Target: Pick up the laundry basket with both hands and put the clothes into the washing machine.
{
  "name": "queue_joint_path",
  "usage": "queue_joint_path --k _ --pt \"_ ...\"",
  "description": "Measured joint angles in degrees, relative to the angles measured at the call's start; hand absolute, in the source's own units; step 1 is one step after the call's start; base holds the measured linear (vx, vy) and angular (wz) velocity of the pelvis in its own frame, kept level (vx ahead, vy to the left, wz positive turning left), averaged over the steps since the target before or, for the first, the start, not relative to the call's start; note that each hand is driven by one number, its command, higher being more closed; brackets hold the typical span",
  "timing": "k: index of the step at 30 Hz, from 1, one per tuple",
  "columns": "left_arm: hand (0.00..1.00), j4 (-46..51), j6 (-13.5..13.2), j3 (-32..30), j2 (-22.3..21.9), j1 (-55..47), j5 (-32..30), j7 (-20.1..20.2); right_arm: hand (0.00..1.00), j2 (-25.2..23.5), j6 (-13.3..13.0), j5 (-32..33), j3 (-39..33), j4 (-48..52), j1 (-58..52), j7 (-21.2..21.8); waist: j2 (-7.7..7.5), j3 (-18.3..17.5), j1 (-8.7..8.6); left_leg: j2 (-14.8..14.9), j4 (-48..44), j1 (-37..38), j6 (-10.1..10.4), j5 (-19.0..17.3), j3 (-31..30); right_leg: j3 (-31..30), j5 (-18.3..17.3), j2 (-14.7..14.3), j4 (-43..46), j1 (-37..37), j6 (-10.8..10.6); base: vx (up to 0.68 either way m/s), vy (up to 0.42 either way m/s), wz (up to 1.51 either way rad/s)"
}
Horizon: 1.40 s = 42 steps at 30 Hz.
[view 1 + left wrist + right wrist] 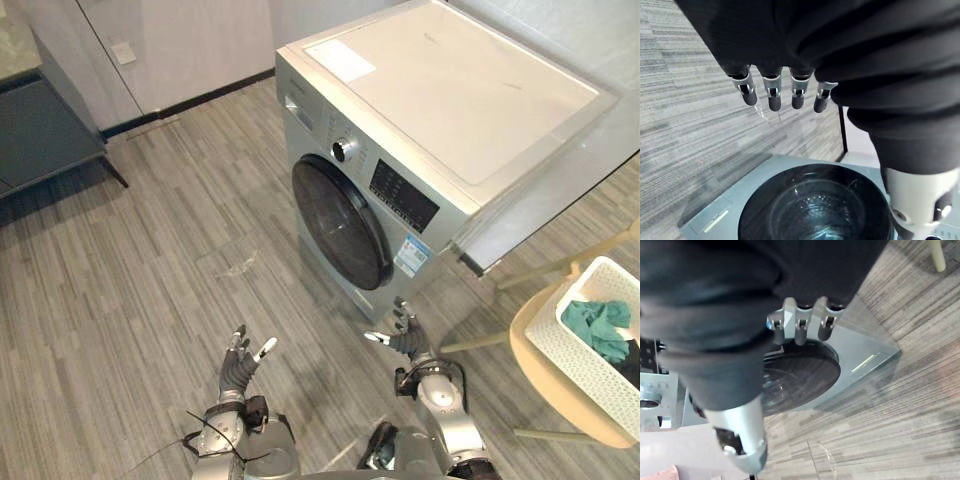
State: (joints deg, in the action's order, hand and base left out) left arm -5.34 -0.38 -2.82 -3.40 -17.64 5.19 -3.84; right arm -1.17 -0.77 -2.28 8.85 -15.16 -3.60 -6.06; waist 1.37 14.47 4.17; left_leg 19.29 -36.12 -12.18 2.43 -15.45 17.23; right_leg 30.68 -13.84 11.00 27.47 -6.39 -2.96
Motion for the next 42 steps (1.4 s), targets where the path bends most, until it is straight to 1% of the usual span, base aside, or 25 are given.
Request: queue_joint_path --k 1,3,4,5,6,7,8,9,11,12,13,14,15,16,18,22,24,27,29,32,33,35,38,42 --pt "0.0 0.0 -0.1 0.0 0.0 0.3 0.8 -0.1 0.0 0.1 0.0 0.1 1.3 0.0 0.4 -0.1 0.31 0.2 0.13 0.0 -1.6 -0.8 -0.1 0.1 -3.6 -0.5 0.1 -1.0 -0.8 0.6 0.1 0.01 0.002 -0.16" --pt "0.0 0.0 -0.1 0.0 0.3 0.5 1.2 -0.2 0.0 -0.2 0.0 0.4 2.3 0.0 1.7 -0.3 0.27 0.3 0.31 -0.3 -2.8 -2.3 0.4 1.2 -8.2 -1.0 0.6 -2.1 -2.9 1.0 0.8 0.01 0.01 -0.21" --pt "0.0 0.0 -0.1 -0.1 0.5 1.2 1.4 -0.3 0.0 -0.4 0.0 0.7 2.5 0.0 2.6 -0.4 -0.32 0.7 0.8 -0.5 -3.3 -3.0 0.9 2.7 -9.5 -1.2 1.2 -2.4 -4.2 1.1 1.1 -0.01 -0.028 -0.2" --pt "0.0 0.0 -0.1 -0.1 0.6 2.2 1.5 -0.4 0.0 -0.9 -0.1 0.8 2.6 0.0 3.7 -0.6 -1.03 1.5 1.46 -0.5 -4.4 -3.7 1.1 4.4 -9.5 -1.4 2.2 -2.4 -5.2 1.2 1.5 -0.02 -0.035 -0.14" --pt "0.0 0.0 -0.1 -0.1 0.6 2.4 1.5 -0.4 0.0 -0.9 -0.1 1.2 2.7 0.0 4.2 -0.7 -1.28 1.8 1.56 -0.5 -4.9 -4.2 1.7 5.2 -9.7 -1.5 2.6 -2.5 -5.7 1.3 1.6 -0.03 -0.018 -0.06" --pt "0.0 0.1 -0.1 0.0 0.8 2.5 1.6 -0.4 0.0 -0.9 -0.1 1.7 2.7 -0.1 5.0 -1.2 -1.5 2.5 1.91 -0.7 -3.4 -4.7 3.2 4.0 -10.1 -1.6 3.0 -2.3 -5.9 1.4 1.7 0.0 0.0 0.0" --pt "0.0 0.1 -0.1 0.4 0.7 2.5 1.7 -0.4 0.0 -1.0 -0.2 1.9 2.5 -0.4 6.2 -1.5 -1.27 3.3 1.69 -1.8 1.4 -2.6 4.0 3.6 -10.8 -1.6 3.2 -2.1 -5.3 0.9 1.6 -0.02 0.074 0.07" --pt "0.0 0.1 -0.1 0.5 0.9 3.0 1.9 -0.3 0.0 -1.2 -0.2 1.9 2.5 -0.8 7.3 -1.5 -1.95 4.0 1.29 -3.3 4.3 -1.6 4.4 3.3 -11.2 -1.6 3.4 -1.0 -4.5 -0.3 1.3 -0.03 0.115 0.08" --pt "0.0 0.1 -0.1 0.9 0.8 3.8 1.9 -0.4 0.0 -1.2 -0.2 2.0 2.5 -1.8 9.1 -1.6 -2.28 5.6 1.56 -4.8 6.1 -1.7 4.3 3.3 -10.9 -2.4 3.7 0.5 -3.6 -2.2 0.7 -0.06 0.121 0.04" --pt "0.0 0.1 -0.1 0.9 0.9 4.1 1.9 -0.4 0.0 -1.4 -0.2 2.2 2.6 -2.8 10.5 -1.7 -1.94 7.1 1.72 -5.9 6.3 -1.7 4.3 3.3 -10.7 -2.8 3.9 1.5 -3.3 -2.6 0.4 -0.06 0.092 -0.03" --pt "0.0 0.1 -0.1 0.9 0.9 4.2 1.9 -0.5 0.0 -1.5 -0.2 2.2 2.7 -3.6 11.4 -1.9 -1.83 7.6 1.95 -6.3 6.3 -1.8 4.3 3.3 -10.6 -3.2 4.1 2.0 -3.2 -3.0 0.0 -0.09 0.115 -0.18" --pt "0.0 0.1 -0.1 1.1 1.1 4.3 1.9 -0.7 0.0 -2.0 -0.2 2.2 2.9 -5.0 12.8 -2.7 -1.6 8.5 3.04 -6.7 6.7 -1.8 4.1 3.2 -9.9 -4.4 4.4 2.3 -3.1 -4.1 -0.4 -0.1 0.091 -0.24" --pt "0.0 0.1 -0.1 1.1 1.4 4.3 1.9 -1.3 0.0 -2.5 -0.2 2.2 2.9 -6.2 14.2 -3.1 -0.91 9.4 3.12 -7.3 7.4 -1.9 3.4 2.8 -9.5 -4.7 5.0 2.4 -3.5 -4.6 -0.5 -0.12 0.11 -0.2" --pt "0.0 0.1 -0.1 1.1 1.4 4.3 1.9 -1.6 0.0 -2.8 -0.2 2.3 2.9 -6.9 15.0 -3.7 -0.54 9.8 3.14 -7.6 8.1 -2.1 3.0 2.6 -9.4 -4.8 5.3 2.7 -3.5 -5.3 -0.7 -0.13 0.095 -0.03" --pt "0.0 0.1 -0.2 1.4 1.9 4.7 2.0 -2.4 0.0 -3.0 -0.2 2.3 2.9 -8.5 17.2 -4.4 -0.27 11.1 3.24 -8.5 9.5 -2.7 2.5 2.9 -9.3 -5.1 6.3 3.3 -3.5 -6.7 -0.7 -0.12 0.063 0.0" --pt "0.0 0.0 -0.6 3.3 2.5 6.0 2.0 -3.1 0.0 -2.8 0.0 2.3 1.4 -10.3 20.4 -7.0 -0.1 11.8 3.93 -9.5 10.6 -5.5 1.5 4.4 -9.2 -5.1 8.2 4.0 -4.3 -9.6 -0.6 -0.11 0.036 0.02" --pt "0.0 -0.4 -1.3 4.4 2.0 6.5 2.8 -4.0 0.0 -2.5 0.0 2.2 -1.5 -12.5 23.6 -8.8 0.13 12.1 4.26 -9.7 12.1 -6.7 1.3 5.9 -9.3 -4.4 10.1 3.9 -6.5 -10.2 -0.5 -0.14 0.015 0.1" --pt "0.0 -1.4 -2.0 4.9 1.8 6.8 3.2 -4.1 0.0 -1.0 0.1 1.7 -5.4 -13.4 26.8 -10.7 0.2 12.2 4.55 -9.7 12.8 -8.4 1.2 6.9 -9.2 -4.3 11.8 3.4 -8.4 -11.3 -0.4 -0.09 0.022 0.01" --pt "0.0 -1.5 -2.4 4.6 1.8 6.8 3.3 -5.0 0.0 0.5 0.4 0.9 -10.0 -13.1 30.8 -14.0 0.02 13.1 4.7 -9.5 13.4 -9.4 1.1 7.3 -9.0 -4.2 13.5 3.0 -10.8 -11.7 -0.2 -0.1 0.024 -0.08" --pt "0.0 -1.6 -2.4 4.4 1.3 7.2 3.9 -6.3 0.0 2.5 2.1 -2.1 -15.1 -8.3 33.1 -19.1 -0.07 13.8 4.73 -9.4 13.4 -10.2 0.9 7.4 -8.7 -4.2 14.8 2.7 -12.4 -11.9 -0.1 -0.05 0.028 -0.06" --pt "0.0 -1.6 -2.4 4.3 1.2 7.4 4.1 -6.5 0.0 2.8 2.4 -2.8 -15.8 -7.0 33.1 -19.9 -0.19 13.9 4.68 -9.4 13.4 -10.2 0.9 7.4 -8.6 -4.2 14.8 2.7 -12.6 -11.9 -0.2 -0.01 0.024 -0.05" --pt "0.0 -1.6 -2.7 3.6 1.1 7.8 4.4 -7.1 0.0 3.0 2.5 -4.6 -17.6 -3.1 33.3 -23.0 -0.33 14.0 4.52 -9.4 13.3 -10.4 0.7 7.5 -8.6 -4.1 15.0 2.7 -12.9 -11.9 -0.3 0.0 0.0 0.0" --pt "0.0 -1.7 -2.8 2.5 0.0 8.0 4.4 -7.7 0.0 3.0 2.5 -5.1 -18.3 -1.9 33.7 -25.1 -0.35 14.0 4.47 -9.4 13.2 -10.5 0.7 7.5 -8.9 -4.0 15.1 2.5 -13.2 -11.9 -0.3 0.07 0.005 0.01" --pt "0.0 -2.4 -2.8 2.6 0.0 9.2 5.5 -7.7 0.0 2.5 2.7 -4.0 -18.7 -2.3 36.7 -25.4 -0.39 14.1 4.66 -9.3 13.3 -11.3 0.8 7.7 -9.7 -3.1 15.1 2.1 -13.6 -11.9 -0.3 0.05 -0.005 0.08"
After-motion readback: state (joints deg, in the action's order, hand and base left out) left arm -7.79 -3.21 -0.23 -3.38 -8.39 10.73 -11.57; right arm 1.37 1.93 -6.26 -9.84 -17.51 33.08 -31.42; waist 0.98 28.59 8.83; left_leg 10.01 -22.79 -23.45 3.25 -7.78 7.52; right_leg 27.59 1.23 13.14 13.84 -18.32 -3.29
